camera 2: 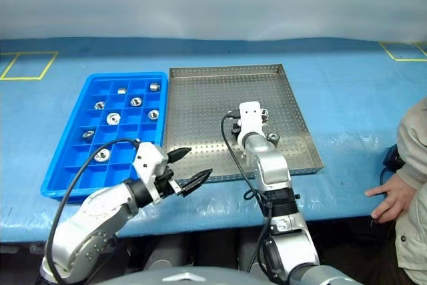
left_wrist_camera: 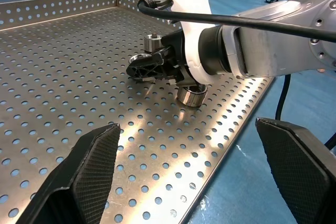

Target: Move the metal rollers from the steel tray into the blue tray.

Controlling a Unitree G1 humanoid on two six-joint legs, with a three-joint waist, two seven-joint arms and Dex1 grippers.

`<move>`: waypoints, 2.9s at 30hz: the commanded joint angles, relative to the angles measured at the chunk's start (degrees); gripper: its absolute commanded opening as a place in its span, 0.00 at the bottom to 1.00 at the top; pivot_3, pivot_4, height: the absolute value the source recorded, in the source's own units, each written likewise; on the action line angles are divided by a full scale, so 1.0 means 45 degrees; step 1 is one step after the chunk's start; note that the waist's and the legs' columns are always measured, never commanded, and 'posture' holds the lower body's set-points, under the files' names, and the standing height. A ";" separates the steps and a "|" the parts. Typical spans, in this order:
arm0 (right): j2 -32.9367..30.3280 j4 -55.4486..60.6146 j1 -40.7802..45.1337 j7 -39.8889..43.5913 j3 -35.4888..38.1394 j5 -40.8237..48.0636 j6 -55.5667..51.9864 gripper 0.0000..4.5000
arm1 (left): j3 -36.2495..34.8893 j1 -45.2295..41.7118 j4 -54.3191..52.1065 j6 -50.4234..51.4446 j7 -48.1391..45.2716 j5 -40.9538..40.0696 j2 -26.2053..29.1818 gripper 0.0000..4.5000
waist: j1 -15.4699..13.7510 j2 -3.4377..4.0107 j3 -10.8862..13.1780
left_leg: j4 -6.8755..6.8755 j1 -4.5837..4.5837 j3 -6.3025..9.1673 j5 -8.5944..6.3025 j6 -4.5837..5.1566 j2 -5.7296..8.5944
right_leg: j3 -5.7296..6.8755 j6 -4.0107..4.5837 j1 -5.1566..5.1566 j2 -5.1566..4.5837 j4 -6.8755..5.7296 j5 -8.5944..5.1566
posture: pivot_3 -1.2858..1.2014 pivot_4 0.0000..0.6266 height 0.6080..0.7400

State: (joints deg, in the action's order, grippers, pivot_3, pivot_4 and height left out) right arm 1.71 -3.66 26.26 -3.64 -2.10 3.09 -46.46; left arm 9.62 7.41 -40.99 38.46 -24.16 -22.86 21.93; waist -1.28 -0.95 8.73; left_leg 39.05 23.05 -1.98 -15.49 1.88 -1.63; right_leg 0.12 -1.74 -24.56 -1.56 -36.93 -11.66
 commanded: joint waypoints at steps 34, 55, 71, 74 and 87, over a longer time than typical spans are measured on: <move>0.2335 0.0353 0.2089 0.5398 -0.5699 0.0961 0.2260 0.38 | -0.4756 0.5963 -0.3159 -0.4316 0.5690 0.2912 -0.4223 1.00 | -0.2583 0.0030 0.0028 | -0.0032 0.0116 0.0130 -0.0005 -0.0033 -0.0013 | 0.0175 0.0057 -0.0067 -0.0012 0.0027 -0.0059 | 0.76 0.24 1.00; 0.1331 -0.1720 0.2838 0.4428 -0.3814 0.0260 0.3131 0.38 | -0.3524 0.4135 -0.2284 -0.3539 0.4880 0.3012 -0.3619 1.00 | -0.4774 0.0020 0.0018 | -0.0018 0.0172 0.0067 -0.0019 -0.0081 0.0008 | 0.0228 0.0055 -0.0189 0.0029 0.0020 -0.0062 | 0.71 0.24 1.00; 0.1514 -0.4151 0.3425 0.3736 -0.2806 -0.0142 0.4215 0.60 | -0.1556 0.3525 -0.2198 -0.2783 0.3718 0.2982 -0.2693 1.00 | -0.4301 0.0034 0.0012 | -0.0019 0.0189 0.0104 -0.0019 -0.0113 -0.0001 | 0.0293 0.0029 -0.0132 0.0039 0.0005 -0.0045 | 0.69 0.24 1.00; 0.1359 -0.3142 0.3117 0.3808 -0.2773 -0.0053 0.3823 0.82 | -0.1509 0.3302 -0.2184 -0.2656 0.3453 0.2879 -0.2474 1.00 | -0.4224 0.0035 0.0013 | -0.0015 0.0192 0.0114 -0.0016 -0.0118 0.0000 | 0.0300 0.0030 -0.0128 0.0038 0.0005 -0.0045 | 0.68 0.24 1.00; -0.0729 0.4345 0.0733 0.2838 -0.1003 -0.0221 0.0203 0.99 | -0.1111 -0.0692 -0.0551 -0.1268 0.0209 0.1360 0.0261 1.00 | -0.1928 0.0107 0.0027 | 0.0018 0.0130 0.0208 -0.0005 -0.0128 0.0027 | 0.0346 0.0090 0.0000 0.0031 0.0012 -0.0078 | 0.57 0.24 1.00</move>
State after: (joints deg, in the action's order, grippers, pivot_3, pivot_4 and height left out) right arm -1.22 11.37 29.83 10.18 -8.05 2.54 -44.01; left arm 3.47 5.26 -43.63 33.29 -21.39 -16.37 22.64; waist -9.95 -0.47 8.85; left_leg 39.13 23.61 -1.04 -15.51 1.30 -1.51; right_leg 1.67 -1.35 -24.54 -1.41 -36.89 -12.00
